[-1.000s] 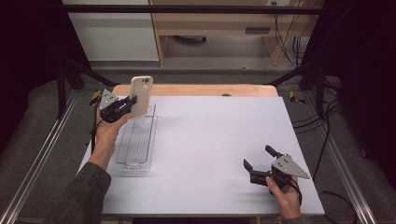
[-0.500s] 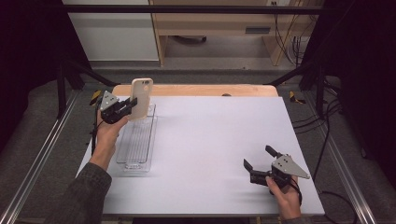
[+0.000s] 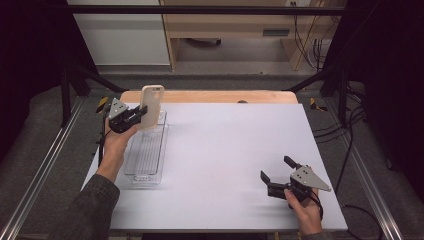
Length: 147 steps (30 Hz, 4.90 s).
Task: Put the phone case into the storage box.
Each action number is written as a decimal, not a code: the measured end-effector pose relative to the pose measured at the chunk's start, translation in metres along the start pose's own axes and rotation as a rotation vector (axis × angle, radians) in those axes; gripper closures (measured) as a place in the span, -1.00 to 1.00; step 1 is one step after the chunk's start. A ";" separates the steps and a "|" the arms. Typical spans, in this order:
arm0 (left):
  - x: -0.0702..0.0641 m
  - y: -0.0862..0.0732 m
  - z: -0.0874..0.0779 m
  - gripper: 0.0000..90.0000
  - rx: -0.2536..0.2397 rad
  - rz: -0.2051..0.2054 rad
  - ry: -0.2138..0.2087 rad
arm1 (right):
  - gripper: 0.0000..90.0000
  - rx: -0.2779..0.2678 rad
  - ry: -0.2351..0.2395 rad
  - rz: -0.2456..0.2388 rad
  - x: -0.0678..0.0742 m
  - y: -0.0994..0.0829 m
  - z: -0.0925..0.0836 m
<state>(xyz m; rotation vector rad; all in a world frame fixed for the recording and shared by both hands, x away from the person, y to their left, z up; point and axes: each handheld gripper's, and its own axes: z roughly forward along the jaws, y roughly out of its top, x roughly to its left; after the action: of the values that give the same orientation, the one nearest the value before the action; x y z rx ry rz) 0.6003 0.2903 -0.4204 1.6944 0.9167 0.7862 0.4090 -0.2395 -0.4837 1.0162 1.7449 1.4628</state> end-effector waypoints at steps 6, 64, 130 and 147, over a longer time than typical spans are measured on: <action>0.000 -0.002 0.001 0.76 0.013 0.002 -0.004 | -0.95 0.001 -0.001 0.001 0.000 0.000 0.000; -0.002 -0.008 0.010 0.76 0.046 -0.008 -0.011 | -0.95 0.010 0.001 0.003 -0.001 -0.001 0.000; -0.002 -0.016 0.012 0.76 0.077 -0.035 0.001 | -0.95 0.018 0.000 0.000 -0.002 -0.002 0.000; -0.002 -0.016 0.012 0.75 0.081 -0.055 0.018 | -0.95 0.021 0.001 -0.001 -0.001 -0.003 0.001</action>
<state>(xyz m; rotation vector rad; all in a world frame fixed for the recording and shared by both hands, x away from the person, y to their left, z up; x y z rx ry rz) 0.6065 0.2861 -0.4391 1.7267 1.0153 0.7370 0.4099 -0.2407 -0.4864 1.0253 1.7647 1.4481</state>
